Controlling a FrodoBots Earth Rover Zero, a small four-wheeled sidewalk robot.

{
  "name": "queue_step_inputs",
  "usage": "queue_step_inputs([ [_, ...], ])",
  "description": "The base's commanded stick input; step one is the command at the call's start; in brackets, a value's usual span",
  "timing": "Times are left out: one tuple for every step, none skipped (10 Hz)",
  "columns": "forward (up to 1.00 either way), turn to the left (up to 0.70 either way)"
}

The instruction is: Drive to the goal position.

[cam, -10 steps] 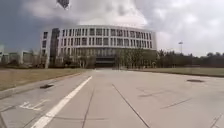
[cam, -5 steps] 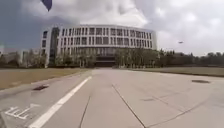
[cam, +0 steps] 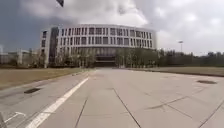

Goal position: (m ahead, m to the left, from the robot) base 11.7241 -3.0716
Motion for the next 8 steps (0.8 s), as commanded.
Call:
queue_step_inputs([
  [0.70,0.00],
  [0.70,0.00],
  [0.70,0.00],
  [0.70,0.00],
  [0.70,0.00],
  [0.70,0.00],
  [0.70,0.00],
  [0.71,0.00],
])
